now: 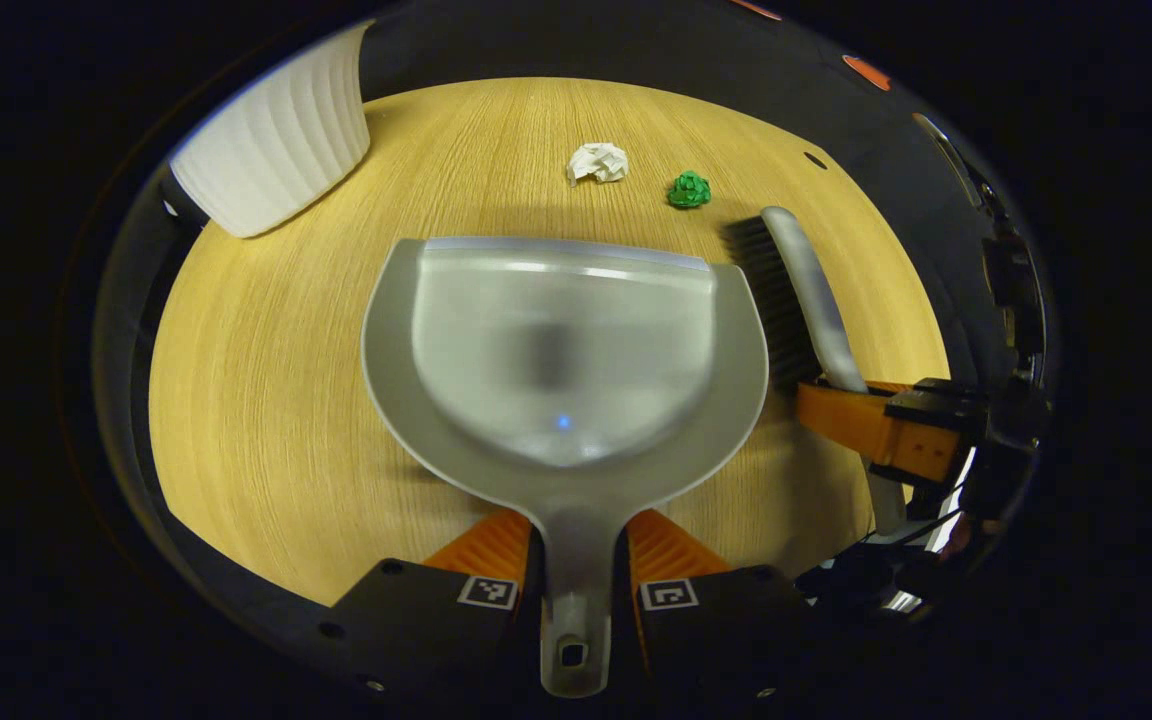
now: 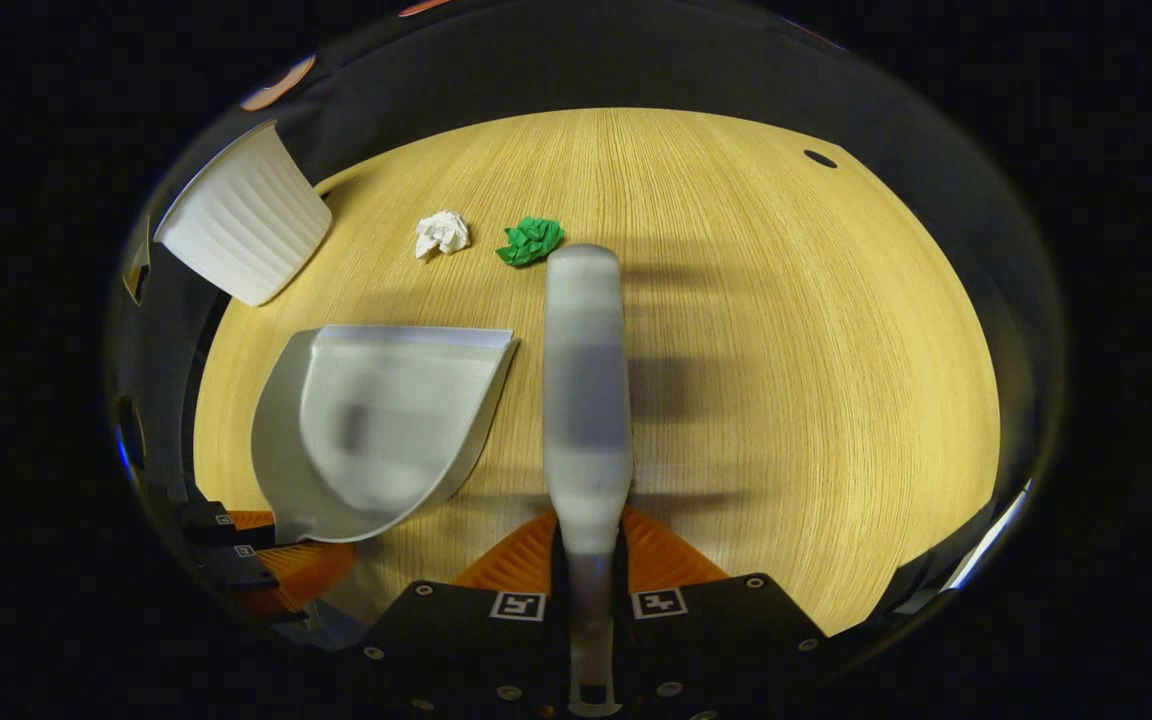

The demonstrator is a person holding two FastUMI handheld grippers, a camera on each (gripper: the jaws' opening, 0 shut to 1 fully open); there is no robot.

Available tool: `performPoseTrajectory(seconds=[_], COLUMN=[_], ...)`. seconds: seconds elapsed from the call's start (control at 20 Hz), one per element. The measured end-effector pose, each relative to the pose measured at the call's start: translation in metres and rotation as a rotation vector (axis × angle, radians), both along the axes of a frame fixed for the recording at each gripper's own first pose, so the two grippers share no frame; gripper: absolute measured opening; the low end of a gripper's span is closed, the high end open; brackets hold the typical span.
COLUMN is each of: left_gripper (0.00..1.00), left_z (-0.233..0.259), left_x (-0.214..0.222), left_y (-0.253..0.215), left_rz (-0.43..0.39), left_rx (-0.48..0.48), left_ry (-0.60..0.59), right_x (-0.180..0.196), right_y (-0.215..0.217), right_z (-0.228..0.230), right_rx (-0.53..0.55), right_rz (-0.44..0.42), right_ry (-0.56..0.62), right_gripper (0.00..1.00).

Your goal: Pick up the small broom and dustpan from the desktop, sweep the trash into the dustpan with the broom, and then empty the trash into the garbage bin.

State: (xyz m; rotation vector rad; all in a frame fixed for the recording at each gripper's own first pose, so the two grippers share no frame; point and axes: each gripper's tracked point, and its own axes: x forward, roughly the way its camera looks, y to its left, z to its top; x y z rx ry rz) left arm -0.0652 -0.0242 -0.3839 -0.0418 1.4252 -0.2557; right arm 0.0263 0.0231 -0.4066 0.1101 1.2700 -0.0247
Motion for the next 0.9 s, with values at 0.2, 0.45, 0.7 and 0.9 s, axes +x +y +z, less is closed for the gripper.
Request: performPoseTrajectory(seconds=[0.2, 0.45, 0.7, 0.9], left_gripper=[0.27, 0.27, 0.27, 0.27], left_z=[0.002, 0.004, 0.004, 0.009], left_x=[0.009, 0.016, 0.024, 0.033], left_y=[0.002, 0.006, 0.019, 0.025], left_rz=[-0.03, -0.083, -0.149, -0.237], left_rx=[-0.01, -0.009, 0.003, 0.002], left_ry=[-0.006, -0.003, 0.009, 0.021], right_x=[0.014, 0.04, 0.087, 0.13], right_y=[-0.006, -0.02, -0.027, -0.032], right_z=[-0.001, 0.002, 0.007, 0.007], right_rx=[0.024, 0.007, -0.012, -0.048], right_rz=[-0.006, -0.01, 0.057, 0.158], right_ry=[0.001, -0.009, -0.024, -0.012], right_gripper=[0.13, 0.12, 0.12, 0.12])
